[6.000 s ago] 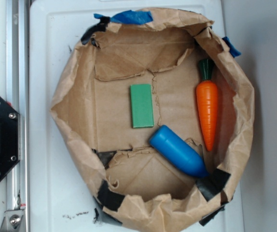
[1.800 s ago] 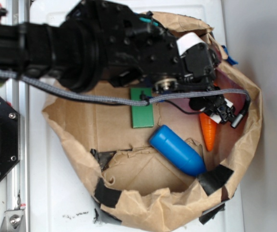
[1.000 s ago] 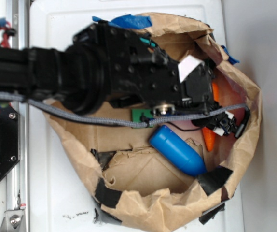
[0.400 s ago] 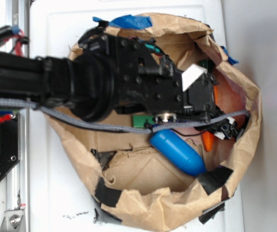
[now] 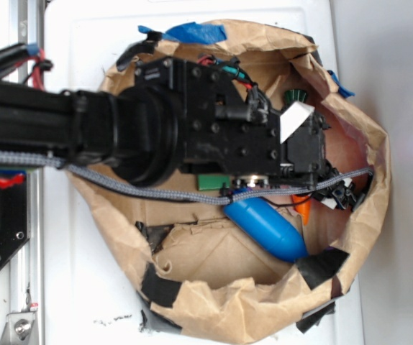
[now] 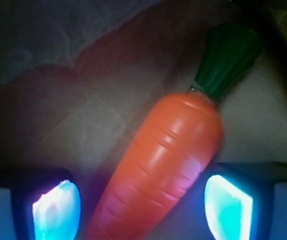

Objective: Grab the carrot.

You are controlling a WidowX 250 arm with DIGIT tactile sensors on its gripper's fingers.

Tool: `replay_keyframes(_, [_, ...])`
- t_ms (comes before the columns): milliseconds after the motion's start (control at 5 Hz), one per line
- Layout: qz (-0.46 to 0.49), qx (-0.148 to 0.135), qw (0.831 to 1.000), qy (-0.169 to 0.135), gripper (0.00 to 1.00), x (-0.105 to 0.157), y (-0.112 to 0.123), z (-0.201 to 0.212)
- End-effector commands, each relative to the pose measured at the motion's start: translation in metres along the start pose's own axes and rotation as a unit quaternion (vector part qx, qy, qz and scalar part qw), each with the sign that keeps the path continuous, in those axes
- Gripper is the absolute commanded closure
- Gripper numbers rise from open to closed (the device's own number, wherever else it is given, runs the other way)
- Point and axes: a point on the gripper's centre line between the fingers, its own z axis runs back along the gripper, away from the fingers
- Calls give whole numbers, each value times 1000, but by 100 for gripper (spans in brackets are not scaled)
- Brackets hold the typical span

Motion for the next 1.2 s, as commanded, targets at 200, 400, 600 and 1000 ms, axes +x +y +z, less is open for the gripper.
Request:
replay_keyframes(200, [-12, -3, 1000, -12, 0, 9, -12, -4])
replay_keyframes(400, [-38, 27, 999, -19, 0, 1, -11, -25])
replay_keyframes(600, [-62, 32, 997, -25, 100, -5, -6, -30])
replay_keyframes(1000, [-74, -3, 997, -18, 100, -3, -6, -21])
